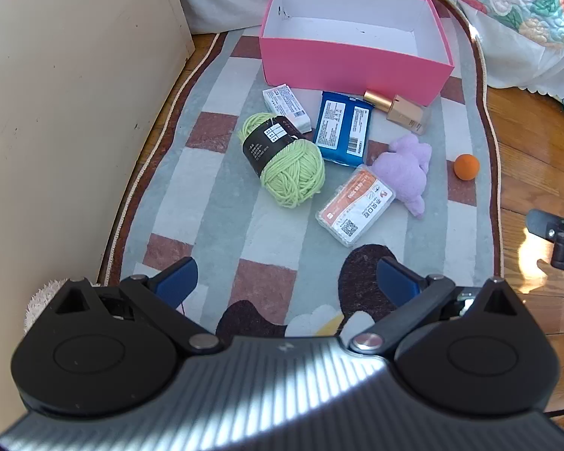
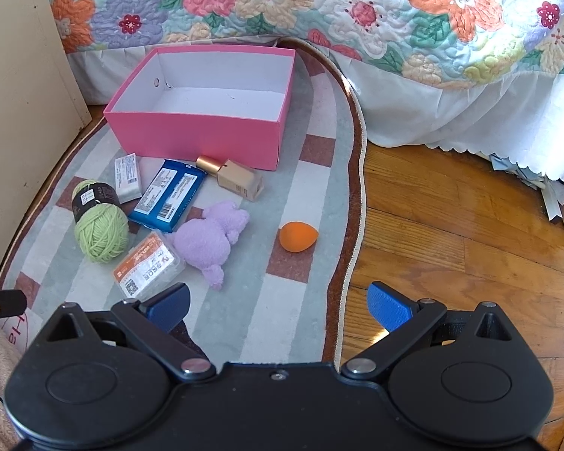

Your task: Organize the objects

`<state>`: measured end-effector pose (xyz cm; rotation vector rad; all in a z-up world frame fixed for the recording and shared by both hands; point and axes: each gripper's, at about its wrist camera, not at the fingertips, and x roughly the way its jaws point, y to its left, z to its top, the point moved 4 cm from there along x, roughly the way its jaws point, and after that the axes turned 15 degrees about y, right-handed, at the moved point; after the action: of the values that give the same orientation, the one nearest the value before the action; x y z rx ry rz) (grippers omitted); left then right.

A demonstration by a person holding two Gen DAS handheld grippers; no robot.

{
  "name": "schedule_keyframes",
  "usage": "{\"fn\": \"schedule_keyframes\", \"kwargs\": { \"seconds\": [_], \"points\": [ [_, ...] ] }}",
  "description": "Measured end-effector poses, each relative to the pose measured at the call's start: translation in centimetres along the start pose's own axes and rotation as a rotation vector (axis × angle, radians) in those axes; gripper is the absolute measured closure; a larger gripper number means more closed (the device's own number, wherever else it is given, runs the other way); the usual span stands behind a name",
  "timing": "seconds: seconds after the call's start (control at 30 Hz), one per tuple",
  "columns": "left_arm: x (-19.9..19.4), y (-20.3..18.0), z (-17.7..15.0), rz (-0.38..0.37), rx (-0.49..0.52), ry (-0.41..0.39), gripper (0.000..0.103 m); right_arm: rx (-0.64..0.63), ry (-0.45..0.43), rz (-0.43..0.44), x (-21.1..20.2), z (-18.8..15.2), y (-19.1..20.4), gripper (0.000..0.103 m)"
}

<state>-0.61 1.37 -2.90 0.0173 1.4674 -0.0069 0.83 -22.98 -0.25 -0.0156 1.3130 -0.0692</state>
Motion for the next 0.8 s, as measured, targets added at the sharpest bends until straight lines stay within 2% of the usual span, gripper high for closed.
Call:
{"fn": "schedule_keyframes", "kwargs": {
  "seconds": [0.3,0.5,0.8],
  "points": [
    [0.0,-0.9,-0.2,0.000,0.024,-0.006,0.000,-0.005,-0.002,0.016,-0.2,-0.1,-0.1,0.001],
    [0.3,-1.1,-0.3,-0.025,0.020,-0.005,0.000,-0.006,-0.001,0.015,-0.2,-0.2,-0.2,0.001],
    [0.6,-1.1,-0.3,-0.024,0.009,-0.028,0.000,-0.016,-0.004,0.014,-0.3,-0.1,-0.2,0.001]
  ]
}}
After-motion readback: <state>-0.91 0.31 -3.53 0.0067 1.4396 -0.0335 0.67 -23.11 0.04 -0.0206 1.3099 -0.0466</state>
